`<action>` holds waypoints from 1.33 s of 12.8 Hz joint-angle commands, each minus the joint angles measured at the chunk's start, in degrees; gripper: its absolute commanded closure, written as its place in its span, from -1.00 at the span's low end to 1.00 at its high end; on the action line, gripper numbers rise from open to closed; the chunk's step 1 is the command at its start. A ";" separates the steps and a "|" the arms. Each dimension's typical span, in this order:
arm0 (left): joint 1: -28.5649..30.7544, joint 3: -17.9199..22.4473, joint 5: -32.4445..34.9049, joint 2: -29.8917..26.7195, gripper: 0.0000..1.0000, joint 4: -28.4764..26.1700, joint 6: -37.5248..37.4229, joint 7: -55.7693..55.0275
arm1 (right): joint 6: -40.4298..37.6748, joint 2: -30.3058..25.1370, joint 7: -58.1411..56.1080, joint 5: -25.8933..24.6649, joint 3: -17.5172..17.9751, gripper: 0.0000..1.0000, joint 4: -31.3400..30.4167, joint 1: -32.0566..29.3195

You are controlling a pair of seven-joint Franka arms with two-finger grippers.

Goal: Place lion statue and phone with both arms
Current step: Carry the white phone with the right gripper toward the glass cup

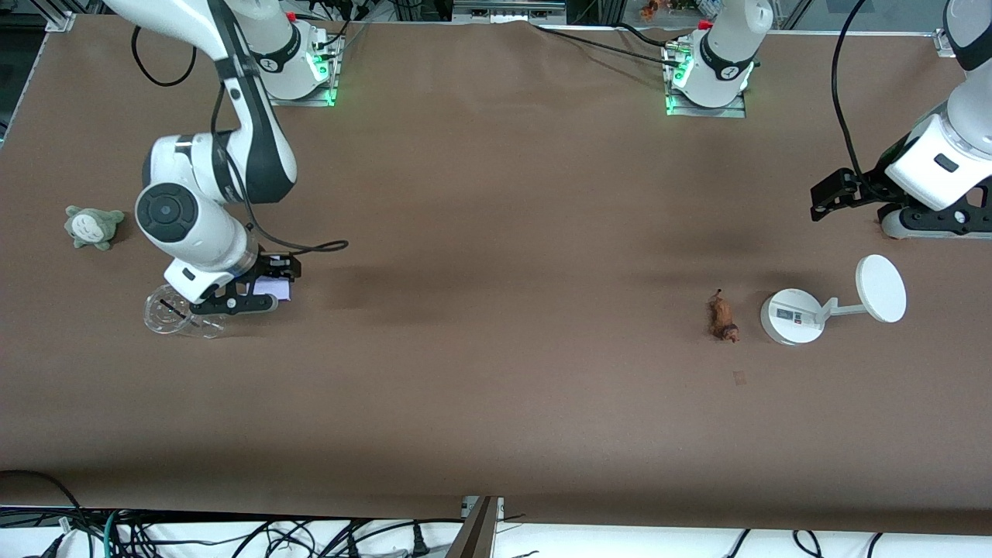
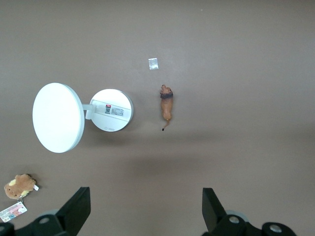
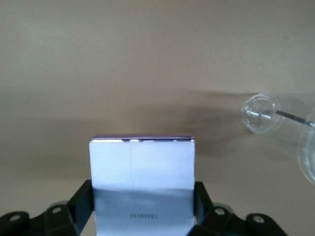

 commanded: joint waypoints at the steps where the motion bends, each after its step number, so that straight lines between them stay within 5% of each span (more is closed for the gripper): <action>1: -0.12 -0.11 -0.28 0.64 -1.00 2.13 -2.11 0.19 | 5.14 2.58 -2.11 1.17 -0.02 1.00 -0.96 -1.12; 6: -0.12 -0.11 -0.37 0.47 -1.00 2.14 -3.07 0.28 | 12.79 10.40 -10.27 12.50 0.24 1.00 -0.61 -3.41; 17: -0.47 -1.95 -0.19 0.38 -1.00 2.22 -4.04 0.11 | 19.22 14.54 -12.21 12.86 0.86 1.00 -0.52 -6.31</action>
